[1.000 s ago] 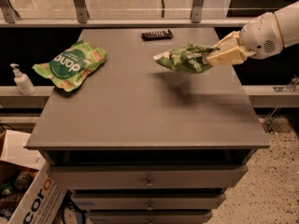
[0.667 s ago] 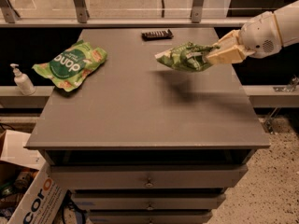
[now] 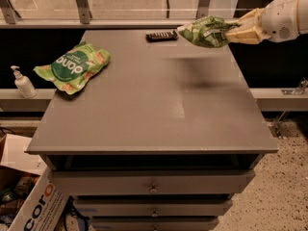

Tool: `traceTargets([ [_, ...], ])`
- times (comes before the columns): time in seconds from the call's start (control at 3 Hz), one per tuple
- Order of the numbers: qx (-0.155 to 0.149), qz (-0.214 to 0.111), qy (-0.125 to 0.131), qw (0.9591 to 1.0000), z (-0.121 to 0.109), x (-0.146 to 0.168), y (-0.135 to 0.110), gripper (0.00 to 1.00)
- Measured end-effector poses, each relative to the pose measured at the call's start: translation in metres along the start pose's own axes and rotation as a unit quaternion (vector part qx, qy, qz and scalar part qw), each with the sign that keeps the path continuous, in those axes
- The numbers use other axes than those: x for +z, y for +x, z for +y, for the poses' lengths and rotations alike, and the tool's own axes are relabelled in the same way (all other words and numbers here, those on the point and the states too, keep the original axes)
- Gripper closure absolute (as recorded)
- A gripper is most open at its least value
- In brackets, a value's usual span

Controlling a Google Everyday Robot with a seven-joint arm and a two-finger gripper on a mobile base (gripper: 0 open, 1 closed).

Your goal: Move green jalapeno chip bag near rxbar chocolate

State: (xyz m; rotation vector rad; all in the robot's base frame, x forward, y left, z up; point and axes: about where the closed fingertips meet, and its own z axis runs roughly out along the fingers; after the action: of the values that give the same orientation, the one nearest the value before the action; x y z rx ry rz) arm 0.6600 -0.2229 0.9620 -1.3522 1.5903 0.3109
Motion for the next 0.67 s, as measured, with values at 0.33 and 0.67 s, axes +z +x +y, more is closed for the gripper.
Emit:
traceTargets([
  [0.33,-0.015,0.012,0.081,0.9965,-0.0530,-0.0092,0.0152,1.00],
  [0.67,-0.015,0.012,0.081,0.9965,-0.0530,-0.0091,0.0152,1.00],
])
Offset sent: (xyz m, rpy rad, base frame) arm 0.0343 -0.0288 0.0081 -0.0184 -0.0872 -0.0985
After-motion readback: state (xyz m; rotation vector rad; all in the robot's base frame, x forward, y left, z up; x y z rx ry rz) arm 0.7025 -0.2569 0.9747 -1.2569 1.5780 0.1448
